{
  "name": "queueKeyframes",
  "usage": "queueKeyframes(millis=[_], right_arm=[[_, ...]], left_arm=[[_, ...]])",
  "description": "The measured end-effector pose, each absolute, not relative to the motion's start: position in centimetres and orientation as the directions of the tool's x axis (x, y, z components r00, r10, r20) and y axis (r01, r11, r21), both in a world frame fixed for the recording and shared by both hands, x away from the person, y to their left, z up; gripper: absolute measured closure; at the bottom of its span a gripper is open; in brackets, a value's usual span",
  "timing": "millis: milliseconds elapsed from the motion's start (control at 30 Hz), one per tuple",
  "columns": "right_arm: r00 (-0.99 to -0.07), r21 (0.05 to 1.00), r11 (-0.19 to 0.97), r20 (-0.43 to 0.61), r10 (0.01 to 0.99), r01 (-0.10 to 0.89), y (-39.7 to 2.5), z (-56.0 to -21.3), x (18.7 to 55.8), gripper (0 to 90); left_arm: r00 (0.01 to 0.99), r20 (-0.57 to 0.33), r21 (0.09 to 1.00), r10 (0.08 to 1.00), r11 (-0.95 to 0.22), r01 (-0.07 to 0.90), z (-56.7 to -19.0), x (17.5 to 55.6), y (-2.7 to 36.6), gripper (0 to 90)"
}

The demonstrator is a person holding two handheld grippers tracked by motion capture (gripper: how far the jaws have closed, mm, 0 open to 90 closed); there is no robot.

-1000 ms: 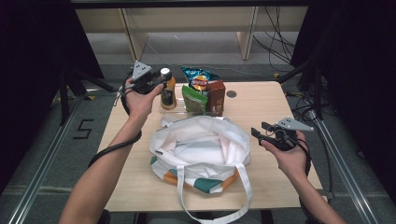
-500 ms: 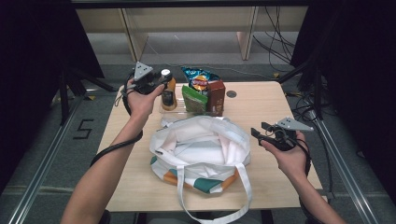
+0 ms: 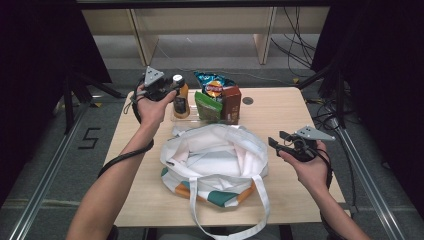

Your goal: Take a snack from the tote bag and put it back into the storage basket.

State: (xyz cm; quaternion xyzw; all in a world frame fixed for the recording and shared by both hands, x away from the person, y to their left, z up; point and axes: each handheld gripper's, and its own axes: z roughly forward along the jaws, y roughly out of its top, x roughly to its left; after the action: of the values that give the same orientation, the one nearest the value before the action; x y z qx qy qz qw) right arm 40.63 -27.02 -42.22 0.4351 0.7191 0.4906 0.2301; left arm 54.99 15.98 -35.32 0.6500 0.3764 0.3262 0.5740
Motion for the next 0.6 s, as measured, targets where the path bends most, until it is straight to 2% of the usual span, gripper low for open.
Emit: queueKeyframes(millis=[600], right_arm=[[-0.526,0.915,0.136,0.093,0.846,0.381,-27.12,-42.21,40.8,46.4]], left_arm=[[0.498,-0.008,0.99,0.867,-0.063,0.125,-35.7,55.49,15.82,58.8]])
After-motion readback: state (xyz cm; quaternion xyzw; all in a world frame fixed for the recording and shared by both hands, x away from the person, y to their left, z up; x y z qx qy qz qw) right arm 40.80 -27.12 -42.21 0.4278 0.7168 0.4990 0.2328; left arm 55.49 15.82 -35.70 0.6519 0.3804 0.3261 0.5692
